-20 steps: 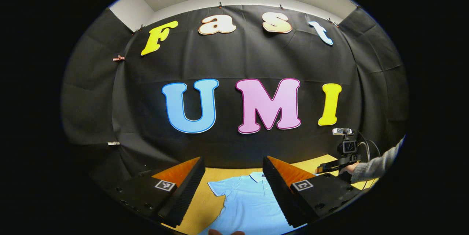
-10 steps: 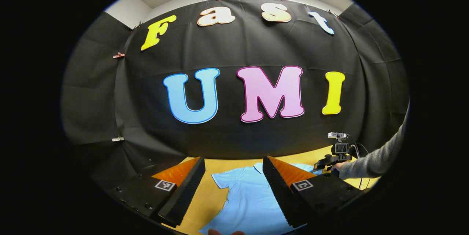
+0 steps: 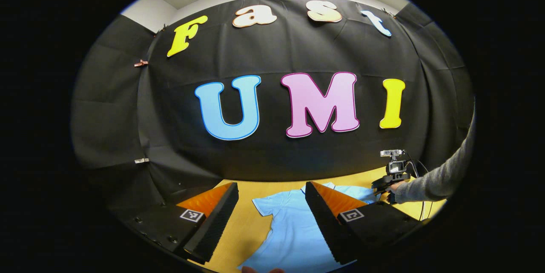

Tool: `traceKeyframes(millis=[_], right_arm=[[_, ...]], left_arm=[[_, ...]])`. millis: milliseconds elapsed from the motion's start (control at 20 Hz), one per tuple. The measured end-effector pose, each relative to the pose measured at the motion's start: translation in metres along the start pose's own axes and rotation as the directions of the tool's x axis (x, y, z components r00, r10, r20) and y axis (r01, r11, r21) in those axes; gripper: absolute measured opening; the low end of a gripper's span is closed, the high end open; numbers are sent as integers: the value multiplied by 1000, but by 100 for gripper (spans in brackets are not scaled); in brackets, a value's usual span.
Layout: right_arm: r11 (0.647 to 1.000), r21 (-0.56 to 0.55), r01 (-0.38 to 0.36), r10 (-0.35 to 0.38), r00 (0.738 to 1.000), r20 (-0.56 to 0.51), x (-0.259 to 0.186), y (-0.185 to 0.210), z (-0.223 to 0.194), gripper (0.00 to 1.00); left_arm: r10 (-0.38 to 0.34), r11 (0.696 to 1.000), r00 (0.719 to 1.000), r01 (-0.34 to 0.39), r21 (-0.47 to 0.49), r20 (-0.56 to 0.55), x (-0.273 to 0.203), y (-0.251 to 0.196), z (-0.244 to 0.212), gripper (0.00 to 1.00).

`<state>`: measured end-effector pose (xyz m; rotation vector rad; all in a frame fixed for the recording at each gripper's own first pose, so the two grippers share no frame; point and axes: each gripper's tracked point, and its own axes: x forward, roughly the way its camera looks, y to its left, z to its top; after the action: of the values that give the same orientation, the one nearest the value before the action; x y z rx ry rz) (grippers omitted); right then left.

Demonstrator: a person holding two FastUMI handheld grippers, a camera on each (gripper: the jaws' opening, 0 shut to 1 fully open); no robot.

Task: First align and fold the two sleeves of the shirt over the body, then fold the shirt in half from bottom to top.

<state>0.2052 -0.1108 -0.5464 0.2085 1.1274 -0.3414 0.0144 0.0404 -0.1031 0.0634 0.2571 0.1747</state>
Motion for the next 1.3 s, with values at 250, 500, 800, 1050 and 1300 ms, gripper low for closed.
traceKeyframes(millis=[250,500,800,1050,1300], right_arm=[[999,-24,-44,44,999,3,2,13,0,12],[996,-51,-72,76,994,80,-14,28,23,5],[962,-140,-236,255,957,141,-54,128,45,5],[916,-230,-330,358,929,94,-67,212,13,5],[869,-320,-377,400,917,6,-70,255,-32,5]], left_arm=[[19,1000,1000,-19,1,-12,-3,12,-6,100],[41,999,999,-42,-14,-22,-5,26,-14,100],[72,996,997,-73,-53,-20,-9,46,-19,100],[119,992,993,-120,-48,-26,-19,71,-24,100],[166,984,985,-169,-60,-40,-28,93,-31,100]])
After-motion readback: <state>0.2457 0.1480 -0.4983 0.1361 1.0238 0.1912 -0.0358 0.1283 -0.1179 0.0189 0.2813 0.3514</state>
